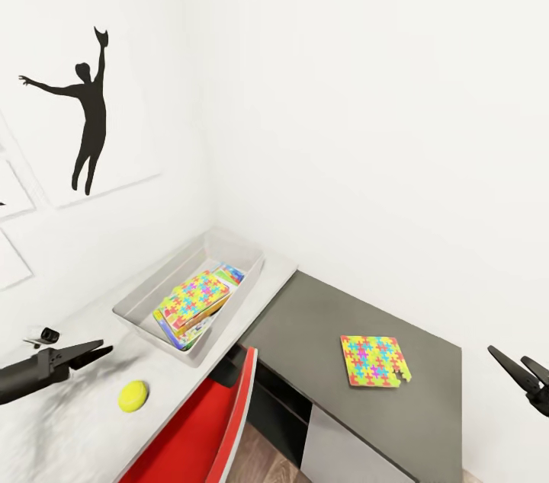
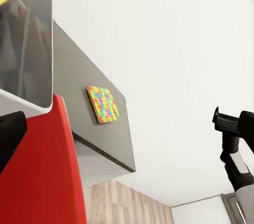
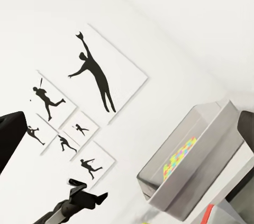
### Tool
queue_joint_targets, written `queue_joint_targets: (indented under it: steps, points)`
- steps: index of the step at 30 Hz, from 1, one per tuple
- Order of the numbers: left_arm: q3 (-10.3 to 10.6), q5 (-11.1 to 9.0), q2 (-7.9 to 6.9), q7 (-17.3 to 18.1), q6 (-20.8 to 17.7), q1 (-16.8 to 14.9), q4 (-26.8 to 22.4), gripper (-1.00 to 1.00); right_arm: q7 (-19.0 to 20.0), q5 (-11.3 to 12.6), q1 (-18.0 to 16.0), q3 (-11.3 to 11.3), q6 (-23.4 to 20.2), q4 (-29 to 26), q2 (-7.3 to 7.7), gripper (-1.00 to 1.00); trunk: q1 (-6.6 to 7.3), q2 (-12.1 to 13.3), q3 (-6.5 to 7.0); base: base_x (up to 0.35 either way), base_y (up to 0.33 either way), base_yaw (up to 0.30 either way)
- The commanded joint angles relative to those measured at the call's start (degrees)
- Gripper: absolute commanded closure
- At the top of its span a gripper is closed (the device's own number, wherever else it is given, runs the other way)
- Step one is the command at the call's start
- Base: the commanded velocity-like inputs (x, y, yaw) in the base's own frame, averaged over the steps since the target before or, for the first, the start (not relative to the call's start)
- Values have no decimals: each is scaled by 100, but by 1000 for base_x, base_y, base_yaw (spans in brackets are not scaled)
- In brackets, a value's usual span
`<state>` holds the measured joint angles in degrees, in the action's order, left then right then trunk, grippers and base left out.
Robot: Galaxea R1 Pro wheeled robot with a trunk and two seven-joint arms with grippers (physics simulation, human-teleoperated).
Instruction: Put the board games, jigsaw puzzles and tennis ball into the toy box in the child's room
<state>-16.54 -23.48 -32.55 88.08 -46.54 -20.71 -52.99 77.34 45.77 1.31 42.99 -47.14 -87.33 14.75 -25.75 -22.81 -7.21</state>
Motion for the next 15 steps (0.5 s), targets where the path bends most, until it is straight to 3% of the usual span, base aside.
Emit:
queue_joint_targets:
  steps: [1, 7, 15]
  points:
    - [-38, 3, -3, 35, -56, 6, 0, -100, -10, 30, 1, -5, -41, -3, -5, -100, -4, -11, -11, 0, 0, -2]
    - [-116, 5, -9, 72, -42, 28, 0, -100, -16, 29, 1, -11, -33, -11, -24, -100, -4, -11, -2, 0, -41, -42]
    - [-120, -6, 2, 77, -40, 31, -9, -100, -17, 29, 1, -10, -40, -9, -16, -100, -4, -11, 45, 0, -249, -182]
